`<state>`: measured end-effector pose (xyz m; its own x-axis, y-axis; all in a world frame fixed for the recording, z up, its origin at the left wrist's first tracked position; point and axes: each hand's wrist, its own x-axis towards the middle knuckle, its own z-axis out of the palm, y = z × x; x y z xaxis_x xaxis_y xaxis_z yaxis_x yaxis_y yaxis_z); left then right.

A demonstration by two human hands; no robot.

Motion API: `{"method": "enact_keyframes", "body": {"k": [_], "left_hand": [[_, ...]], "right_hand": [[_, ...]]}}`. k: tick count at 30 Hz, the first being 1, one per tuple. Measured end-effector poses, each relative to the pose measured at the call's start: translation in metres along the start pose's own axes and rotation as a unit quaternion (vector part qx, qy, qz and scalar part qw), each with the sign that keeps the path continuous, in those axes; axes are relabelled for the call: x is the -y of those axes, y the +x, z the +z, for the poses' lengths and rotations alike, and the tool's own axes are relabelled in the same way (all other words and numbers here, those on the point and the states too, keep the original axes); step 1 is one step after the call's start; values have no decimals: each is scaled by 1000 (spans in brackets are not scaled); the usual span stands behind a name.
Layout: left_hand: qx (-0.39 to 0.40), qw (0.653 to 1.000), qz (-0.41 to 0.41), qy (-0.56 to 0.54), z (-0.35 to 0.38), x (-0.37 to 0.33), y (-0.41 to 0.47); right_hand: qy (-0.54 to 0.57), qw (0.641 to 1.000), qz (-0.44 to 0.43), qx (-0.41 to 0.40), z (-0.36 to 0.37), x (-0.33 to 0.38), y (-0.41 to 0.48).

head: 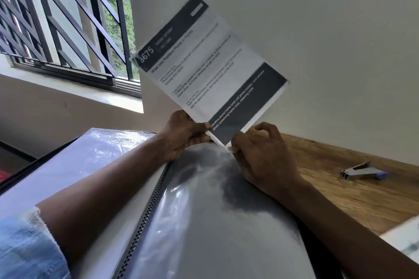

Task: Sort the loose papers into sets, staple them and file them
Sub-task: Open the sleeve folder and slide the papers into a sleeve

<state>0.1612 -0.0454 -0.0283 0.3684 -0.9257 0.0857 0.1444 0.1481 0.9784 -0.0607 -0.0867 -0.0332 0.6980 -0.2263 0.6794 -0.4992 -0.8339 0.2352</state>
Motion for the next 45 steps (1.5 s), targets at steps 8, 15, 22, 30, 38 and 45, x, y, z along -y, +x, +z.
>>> {"method": "enact_keyframes", "body": {"k": [8, 15, 22, 30, 38, 45], "left_hand": [[43, 998, -35, 11, -4, -6, -5], [48, 996, -76, 13, -16, -14, -6], [43, 990, -83, -110, -13, -15, -5], [71, 994, -72, -29, -10, -10, -5], [101, 989, -97, 39, -28, -23, -6], [73, 982, -104, 137, -36, -28, -3]], "right_hand": [[11, 992, 98, -83, 6, -7, -6], [40, 982, 140, -117, 7, -6, -5], [96, 979, 140, -114, 4, -4, -6], [79, 983, 106, -131, 3, -4, -6], [92, 972, 155, -149, 6, -5, -7], [158, 958, 204, -124, 10, -8, -7]]}}
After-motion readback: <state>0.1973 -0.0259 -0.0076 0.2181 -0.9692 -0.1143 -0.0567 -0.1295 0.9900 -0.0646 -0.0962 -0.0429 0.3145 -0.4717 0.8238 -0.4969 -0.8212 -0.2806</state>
